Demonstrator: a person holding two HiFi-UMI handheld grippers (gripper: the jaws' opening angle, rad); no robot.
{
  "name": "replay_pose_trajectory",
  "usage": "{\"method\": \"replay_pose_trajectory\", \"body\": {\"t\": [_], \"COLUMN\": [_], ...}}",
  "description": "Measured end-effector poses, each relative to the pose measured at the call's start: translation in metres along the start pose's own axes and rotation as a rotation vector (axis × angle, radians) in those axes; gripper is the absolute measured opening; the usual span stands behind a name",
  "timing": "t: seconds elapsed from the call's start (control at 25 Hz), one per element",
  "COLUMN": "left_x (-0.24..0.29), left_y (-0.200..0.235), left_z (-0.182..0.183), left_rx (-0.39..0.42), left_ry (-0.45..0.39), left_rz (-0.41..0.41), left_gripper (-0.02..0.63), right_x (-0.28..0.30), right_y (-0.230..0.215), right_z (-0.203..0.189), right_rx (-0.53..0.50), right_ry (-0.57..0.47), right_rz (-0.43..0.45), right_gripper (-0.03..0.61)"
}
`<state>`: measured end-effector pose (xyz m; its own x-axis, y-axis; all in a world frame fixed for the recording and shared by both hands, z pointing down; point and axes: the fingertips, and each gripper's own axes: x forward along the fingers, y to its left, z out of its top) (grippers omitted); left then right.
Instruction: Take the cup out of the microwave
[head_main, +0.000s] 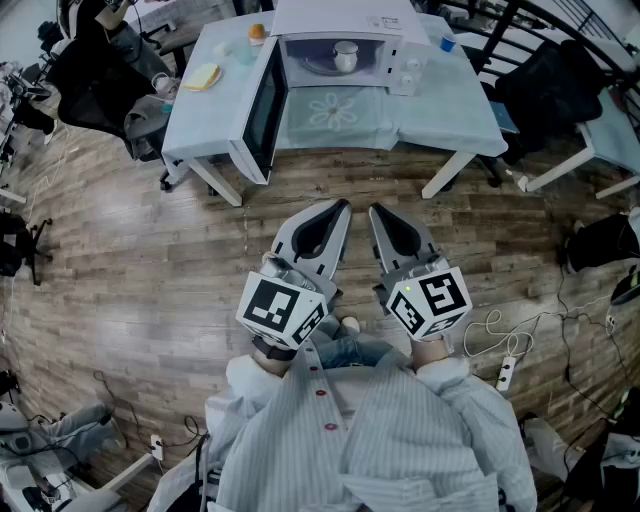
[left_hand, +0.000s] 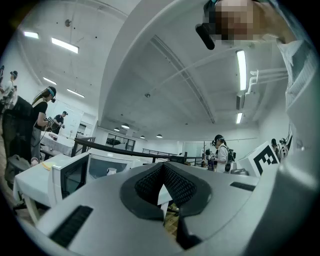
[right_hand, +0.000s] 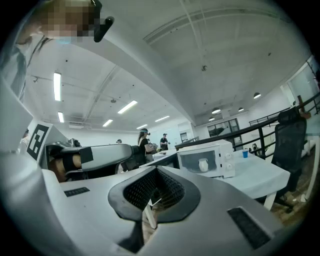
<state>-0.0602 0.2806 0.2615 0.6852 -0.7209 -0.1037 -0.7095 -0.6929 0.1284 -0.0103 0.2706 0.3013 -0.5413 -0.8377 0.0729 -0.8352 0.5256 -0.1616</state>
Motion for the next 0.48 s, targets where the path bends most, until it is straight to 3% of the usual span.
{"method": "replay_pose_trajectory", "body": {"t": [0.48], "left_x": [0.001], "left_y": [0.020], "left_z": [-0.007], "left_rx": [-0.009], "left_ry": [0.009], "left_rz": [-0.021], "left_gripper": [0.009], "right_x": [0.019], "right_y": [0.004], "right_z": [0.000], "right_rx": [-0.001], "right_ry": [-0.016], "right_rz": [-0.019], "right_gripper": [0.034]}}
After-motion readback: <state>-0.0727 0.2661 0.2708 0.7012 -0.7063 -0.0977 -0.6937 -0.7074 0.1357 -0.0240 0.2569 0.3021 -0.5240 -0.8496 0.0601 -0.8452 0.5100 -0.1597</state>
